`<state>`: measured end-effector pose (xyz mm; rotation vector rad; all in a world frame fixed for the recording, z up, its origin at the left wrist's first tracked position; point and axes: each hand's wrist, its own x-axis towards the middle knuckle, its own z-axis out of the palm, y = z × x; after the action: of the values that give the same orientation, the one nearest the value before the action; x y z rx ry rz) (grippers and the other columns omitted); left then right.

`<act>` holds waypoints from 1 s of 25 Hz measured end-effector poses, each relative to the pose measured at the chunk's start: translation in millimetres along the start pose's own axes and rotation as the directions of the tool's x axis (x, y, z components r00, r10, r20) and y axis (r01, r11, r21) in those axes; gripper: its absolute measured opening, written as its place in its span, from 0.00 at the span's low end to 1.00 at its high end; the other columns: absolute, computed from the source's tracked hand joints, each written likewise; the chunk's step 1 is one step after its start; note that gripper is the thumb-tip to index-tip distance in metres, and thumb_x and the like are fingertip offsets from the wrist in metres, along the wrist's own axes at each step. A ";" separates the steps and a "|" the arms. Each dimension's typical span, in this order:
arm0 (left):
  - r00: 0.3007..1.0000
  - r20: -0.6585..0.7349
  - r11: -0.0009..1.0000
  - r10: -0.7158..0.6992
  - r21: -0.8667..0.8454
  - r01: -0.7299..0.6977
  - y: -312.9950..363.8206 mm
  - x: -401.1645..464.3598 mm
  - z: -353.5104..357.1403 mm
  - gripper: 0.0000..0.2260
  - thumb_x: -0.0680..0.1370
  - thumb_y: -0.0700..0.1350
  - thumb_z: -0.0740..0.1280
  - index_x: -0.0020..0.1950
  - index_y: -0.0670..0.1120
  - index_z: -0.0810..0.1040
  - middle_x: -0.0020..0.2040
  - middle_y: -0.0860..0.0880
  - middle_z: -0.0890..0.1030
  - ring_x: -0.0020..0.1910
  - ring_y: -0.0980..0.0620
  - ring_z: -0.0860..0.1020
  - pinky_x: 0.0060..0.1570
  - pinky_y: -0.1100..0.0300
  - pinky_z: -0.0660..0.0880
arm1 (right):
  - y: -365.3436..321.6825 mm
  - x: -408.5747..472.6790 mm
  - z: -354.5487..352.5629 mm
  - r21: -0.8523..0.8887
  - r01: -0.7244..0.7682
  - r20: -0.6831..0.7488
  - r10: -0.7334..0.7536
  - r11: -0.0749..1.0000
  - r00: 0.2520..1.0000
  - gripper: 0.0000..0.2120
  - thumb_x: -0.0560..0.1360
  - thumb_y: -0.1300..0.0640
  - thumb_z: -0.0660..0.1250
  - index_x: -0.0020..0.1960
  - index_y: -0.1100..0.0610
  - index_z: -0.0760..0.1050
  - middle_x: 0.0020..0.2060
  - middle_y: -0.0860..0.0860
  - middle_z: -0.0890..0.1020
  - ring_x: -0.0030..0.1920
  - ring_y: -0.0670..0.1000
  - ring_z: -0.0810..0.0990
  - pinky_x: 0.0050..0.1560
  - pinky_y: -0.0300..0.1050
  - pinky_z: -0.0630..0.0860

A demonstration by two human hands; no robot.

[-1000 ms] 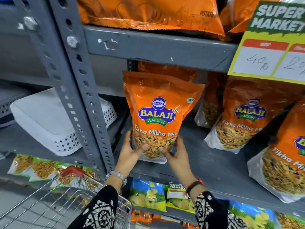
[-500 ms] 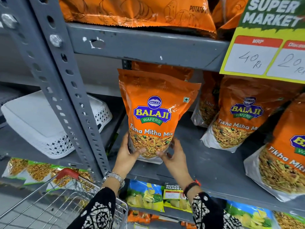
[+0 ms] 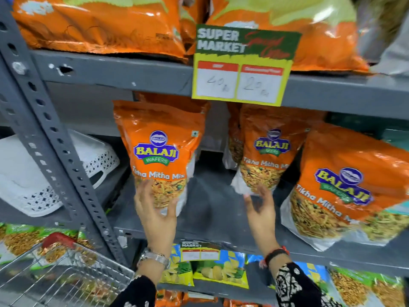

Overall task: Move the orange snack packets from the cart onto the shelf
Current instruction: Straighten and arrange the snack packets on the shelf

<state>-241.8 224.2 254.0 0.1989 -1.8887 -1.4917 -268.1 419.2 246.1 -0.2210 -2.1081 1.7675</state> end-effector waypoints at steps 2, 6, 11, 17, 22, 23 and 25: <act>0.995 0.087 0.998 0.056 -0.014 -0.055 21.6 -21.0 29.5 0.24 0.67 0.51 0.67 0.62 0.51 0.66 0.61 0.49 0.68 0.64 0.48 0.67 0.65 0.48 0.67 | 0.2 11.2 -21.6 -0.009 0.016 -0.022 -0.016 1.000 1.000 0.23 0.74 0.57 0.62 0.67 0.55 0.61 0.66 0.54 0.67 0.68 0.52 0.64 0.71 0.54 0.61; 0.923 0.376 0.996 -0.085 -0.005 0.093 32.7 -26.8 94.7 0.27 0.69 0.42 0.71 0.65 0.47 0.65 0.60 0.52 0.67 0.65 0.46 0.67 0.66 0.48 0.67 | -2.7 38.2 -29.9 -0.063 0.093 0.000 -0.093 0.994 0.996 0.30 0.73 0.40 0.57 0.70 0.50 0.52 0.71 0.52 0.59 0.70 0.46 0.56 0.73 0.53 0.55; 0.760 0.595 0.964 -0.261 0.113 0.242 23.0 4.9 159.2 0.36 0.69 0.43 0.71 0.71 0.47 0.54 0.73 0.46 0.59 0.72 0.47 0.57 0.71 0.49 0.58 | 3.6 73.2 -20.0 -0.021 -0.096 -0.084 0.094 0.995 0.992 0.53 0.57 0.21 0.45 0.72 0.52 0.39 0.75 0.52 0.48 0.73 0.49 0.46 0.69 0.43 0.43; 0.725 0.624 0.947 -0.291 0.081 0.311 15.0 16.6 189.6 0.32 0.69 0.39 0.70 0.69 0.48 0.59 0.69 0.47 0.67 0.69 0.48 0.65 0.65 0.55 0.63 | 22.2 90.0 -17.3 0.149 -0.193 -0.014 0.197 0.970 0.980 0.30 0.75 0.46 0.57 0.72 0.48 0.46 0.72 0.53 0.62 0.70 0.55 0.62 0.72 0.56 0.58; 0.781 0.523 0.931 -0.340 0.069 0.359 0.3 29.7 185.7 0.29 0.68 0.39 0.71 0.67 0.45 0.64 0.66 0.43 0.71 0.64 0.47 0.70 0.66 0.46 0.68 | 24.1 87.8 -8.2 0.104 -0.124 0.080 0.116 0.987 0.990 0.47 0.60 0.32 0.64 0.71 0.51 0.51 0.68 0.52 0.65 0.66 0.51 0.65 0.65 0.50 0.65; 0.785 0.515 0.930 -0.345 0.073 0.360 -2.3 32.2 183.7 0.29 0.68 0.39 0.71 0.66 0.45 0.63 0.67 0.42 0.71 0.65 0.46 0.70 0.65 0.43 0.68 | 24.6 87.7 -7.3 0.091 -0.117 0.099 0.108 0.989 0.989 0.47 0.60 0.33 0.66 0.71 0.52 0.52 0.68 0.52 0.66 0.66 0.51 0.66 0.64 0.48 0.65; 0.785 0.517 0.930 -0.342 0.067 0.361 -2.4 34.2 179.7 0.30 0.68 0.37 0.70 0.67 0.44 0.62 0.68 0.42 0.69 0.66 0.45 0.69 0.66 0.42 0.68 | 26.2 88.8 -6.3 0.081 -0.116 0.099 0.108 0.990 0.989 0.38 0.68 0.46 0.69 0.70 0.53 0.53 0.68 0.54 0.66 0.66 0.52 0.66 0.61 0.45 0.65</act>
<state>-377.0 347.4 252.1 0.1435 -2.3460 -1.9861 -350.2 461.8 237.9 -0.2412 -2.1150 1.9664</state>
